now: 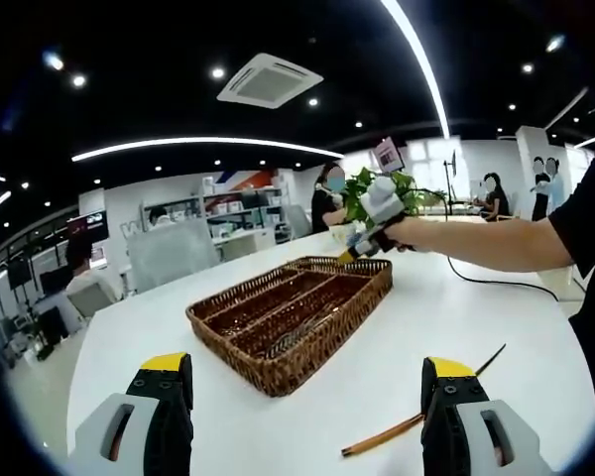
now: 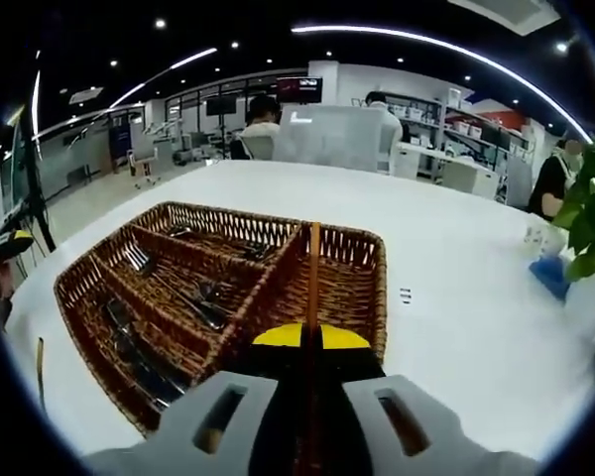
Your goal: Arrange the knives, forks, and spoons in their matching storage slots by inserting each utensil handle-first until every utensil is classified and aligned in the correct compartment
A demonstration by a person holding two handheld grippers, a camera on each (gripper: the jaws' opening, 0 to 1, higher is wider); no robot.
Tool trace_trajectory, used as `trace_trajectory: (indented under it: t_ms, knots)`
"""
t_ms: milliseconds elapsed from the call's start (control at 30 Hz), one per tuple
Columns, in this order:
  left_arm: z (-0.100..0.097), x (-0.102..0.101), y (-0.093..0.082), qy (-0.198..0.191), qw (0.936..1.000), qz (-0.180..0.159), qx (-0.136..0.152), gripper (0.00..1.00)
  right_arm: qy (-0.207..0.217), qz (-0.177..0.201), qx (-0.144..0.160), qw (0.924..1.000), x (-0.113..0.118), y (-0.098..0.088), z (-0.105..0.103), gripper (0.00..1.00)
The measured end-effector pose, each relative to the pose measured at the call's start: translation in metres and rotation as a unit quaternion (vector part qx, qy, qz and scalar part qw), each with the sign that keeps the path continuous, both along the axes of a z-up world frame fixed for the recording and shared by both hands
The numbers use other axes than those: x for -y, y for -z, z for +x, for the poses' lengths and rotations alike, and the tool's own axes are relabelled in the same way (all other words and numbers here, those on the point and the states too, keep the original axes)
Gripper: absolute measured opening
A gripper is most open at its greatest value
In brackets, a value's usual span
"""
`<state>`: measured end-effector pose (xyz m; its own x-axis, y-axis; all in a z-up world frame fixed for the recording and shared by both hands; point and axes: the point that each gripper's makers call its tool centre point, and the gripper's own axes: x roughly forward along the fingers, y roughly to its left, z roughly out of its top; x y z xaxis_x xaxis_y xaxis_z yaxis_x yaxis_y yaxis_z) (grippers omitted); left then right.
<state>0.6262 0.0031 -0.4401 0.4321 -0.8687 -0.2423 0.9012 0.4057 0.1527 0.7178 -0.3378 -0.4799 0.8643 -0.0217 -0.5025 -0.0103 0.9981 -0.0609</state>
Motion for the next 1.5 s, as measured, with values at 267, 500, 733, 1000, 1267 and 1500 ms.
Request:
trace_trajectory:
  t_ms: [267,500,733,1000,1267,1500]
  knots:
    - [0.000,0.000,0.000,0.000,1.0000,0.001,0.000,1.00,-0.003,-0.010,-0.025,0.9996,-0.002,0.011,0.002,0.00]
    - [0.000,0.001,0.001,0.003,1.0000,0.004,0.003,1.00,-0.008,-0.012,-0.040,0.9991,-0.005,0.019,0.003,0.00]
    - [0.002,-0.001,0.001,-0.003,1.0000,0.004,0.000,1.00,-0.012,-0.013,-0.053,0.9985,-0.006,0.028,0.002,0.01]
    - [0.001,-0.001,0.003,-0.001,1.0000,0.007,0.000,1.00,-0.021,-0.026,-0.068,0.9971,-0.009,0.037,0.003,0.01]
    - [0.003,-0.003,0.003,-0.004,1.0000,0.007,-0.001,1.00,-0.032,-0.041,-0.076,0.9957,-0.011,0.042,0.003,0.02]
    - [0.002,-0.001,0.004,0.000,1.0000,0.009,-0.001,1.00,-0.041,-0.050,-0.074,0.9951,-0.012,0.042,0.003,0.03]
